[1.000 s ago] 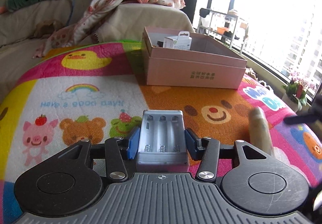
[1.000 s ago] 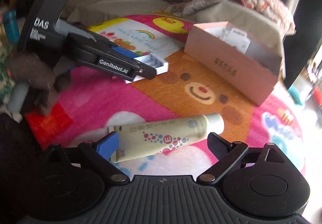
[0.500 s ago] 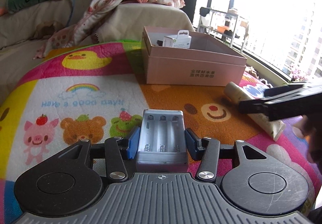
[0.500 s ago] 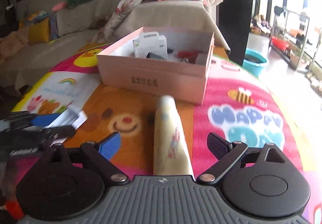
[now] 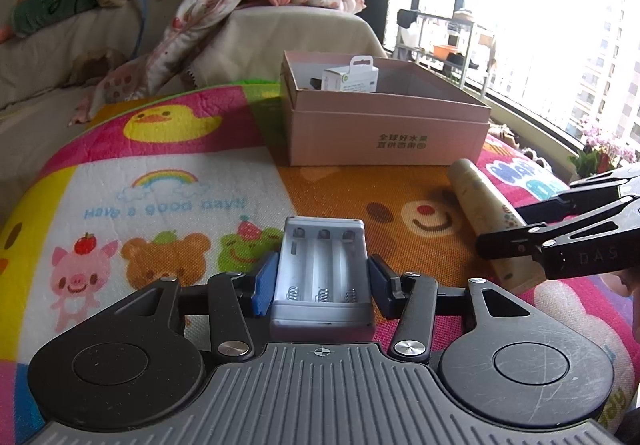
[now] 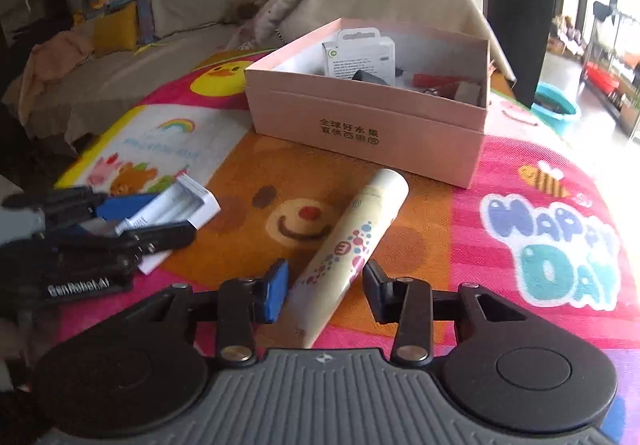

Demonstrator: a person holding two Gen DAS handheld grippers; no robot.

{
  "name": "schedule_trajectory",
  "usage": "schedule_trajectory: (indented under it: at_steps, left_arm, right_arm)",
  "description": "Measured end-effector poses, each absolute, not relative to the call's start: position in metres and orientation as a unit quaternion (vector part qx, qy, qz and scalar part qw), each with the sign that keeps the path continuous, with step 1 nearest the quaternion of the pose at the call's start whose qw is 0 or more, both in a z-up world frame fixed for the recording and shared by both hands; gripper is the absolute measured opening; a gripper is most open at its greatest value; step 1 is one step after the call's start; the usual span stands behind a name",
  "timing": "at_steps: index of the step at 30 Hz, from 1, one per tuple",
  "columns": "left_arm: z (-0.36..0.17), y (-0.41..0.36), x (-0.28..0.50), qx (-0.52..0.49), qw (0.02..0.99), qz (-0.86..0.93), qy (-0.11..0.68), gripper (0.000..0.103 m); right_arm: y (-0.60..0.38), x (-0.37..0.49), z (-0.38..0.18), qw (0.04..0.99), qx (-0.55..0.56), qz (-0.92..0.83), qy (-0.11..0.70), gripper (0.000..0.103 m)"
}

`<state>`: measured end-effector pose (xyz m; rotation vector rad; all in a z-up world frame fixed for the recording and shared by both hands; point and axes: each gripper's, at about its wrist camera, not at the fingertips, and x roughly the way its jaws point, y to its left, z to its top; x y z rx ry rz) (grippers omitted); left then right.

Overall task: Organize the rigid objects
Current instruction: 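Lift the lotion tube upright with the right gripper while the left holds the charger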

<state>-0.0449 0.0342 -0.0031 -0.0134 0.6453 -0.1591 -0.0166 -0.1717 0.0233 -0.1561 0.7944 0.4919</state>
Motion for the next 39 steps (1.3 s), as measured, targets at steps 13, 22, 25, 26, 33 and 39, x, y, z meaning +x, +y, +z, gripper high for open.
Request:
schedule_trajectory:
  at_steps: [13,22,25,26,33,39]
  left_arm:
    - [-0.001,0.025,-0.042,0.024,0.942,-0.073,0.325,0.053]
    - [0.009,0.01,-0.068,0.042,0.942,-0.138,0.305,0.053]
    - [0.046,0.01,-0.068,0.031,0.95,-0.17,0.262,0.053]
    - [0.064,0.009,-0.065,0.036,0.955,-0.174,0.239,0.053]
    - [0.148,0.018,-0.023,0.025,0.977,-0.149,0.153,0.053]
    - [0.091,0.03,-0.034,-0.015,0.962,-0.153,0.224,0.053]
  right_arm:
    - [-0.159,0.008,0.021,0.902,-0.108,0.202,0.366,0.039]
    - [-0.199,-0.041,0.044,0.888,-0.098,0.251,0.373,0.022]
    - [-0.213,-0.049,0.075,0.902,-0.079,0.255,0.34,0.021]
    - [-0.218,-0.047,0.091,0.908,-0.069,0.258,0.324,0.019]
    - [-0.238,-0.016,0.177,0.942,-0.002,0.25,0.223,0.001]
    - [-0.232,-0.008,0.129,0.929,-0.049,0.245,0.273,0.003]
